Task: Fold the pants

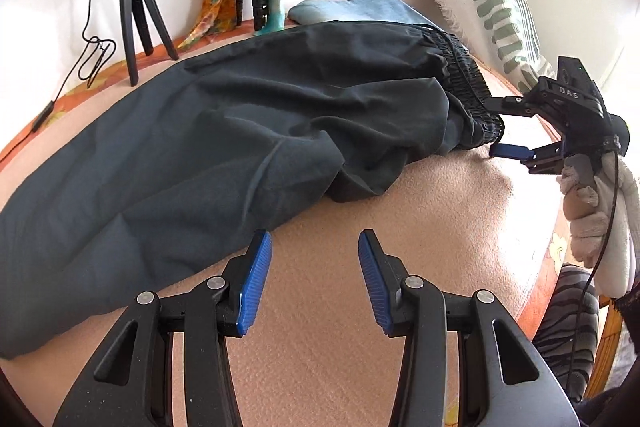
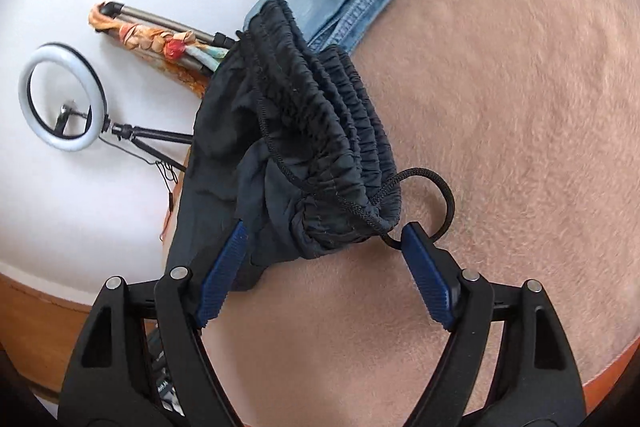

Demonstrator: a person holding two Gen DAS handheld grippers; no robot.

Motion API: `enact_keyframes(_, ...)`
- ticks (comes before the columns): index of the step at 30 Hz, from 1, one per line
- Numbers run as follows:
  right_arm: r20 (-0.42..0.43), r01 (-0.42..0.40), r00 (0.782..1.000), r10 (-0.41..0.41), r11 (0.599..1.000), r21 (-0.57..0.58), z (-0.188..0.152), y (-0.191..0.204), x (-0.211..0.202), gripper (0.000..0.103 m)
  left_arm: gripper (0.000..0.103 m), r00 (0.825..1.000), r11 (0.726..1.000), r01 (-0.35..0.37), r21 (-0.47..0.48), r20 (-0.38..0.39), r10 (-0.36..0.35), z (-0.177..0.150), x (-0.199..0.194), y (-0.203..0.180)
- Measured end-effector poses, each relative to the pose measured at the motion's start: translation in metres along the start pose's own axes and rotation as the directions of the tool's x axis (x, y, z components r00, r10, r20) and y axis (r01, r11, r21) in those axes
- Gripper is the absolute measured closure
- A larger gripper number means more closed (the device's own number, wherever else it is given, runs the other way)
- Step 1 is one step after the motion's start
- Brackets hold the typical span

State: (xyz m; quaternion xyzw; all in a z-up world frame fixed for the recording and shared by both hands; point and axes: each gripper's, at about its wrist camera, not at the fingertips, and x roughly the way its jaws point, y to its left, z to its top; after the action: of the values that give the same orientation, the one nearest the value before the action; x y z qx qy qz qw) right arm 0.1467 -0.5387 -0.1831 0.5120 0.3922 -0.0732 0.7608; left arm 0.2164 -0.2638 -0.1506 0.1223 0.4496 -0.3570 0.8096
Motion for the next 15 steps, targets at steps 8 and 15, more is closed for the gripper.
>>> enact_keyframes(8,0.142,0.010,0.990,-0.018,0.998,0.056,0.008,0.005,0.016,0.019,0.059,0.998,0.998,-0.058,0.012,-0.004,0.059,0.000,-0.006,0.018)
enact_keyframes(15,0.149,-0.042,0.988,0.027,0.994,0.098,0.029,0.002,0.013,0.078,0.052,0.992,0.991,-0.127,0.048,-0.013,0.128,-0.014,-0.008,0.041)
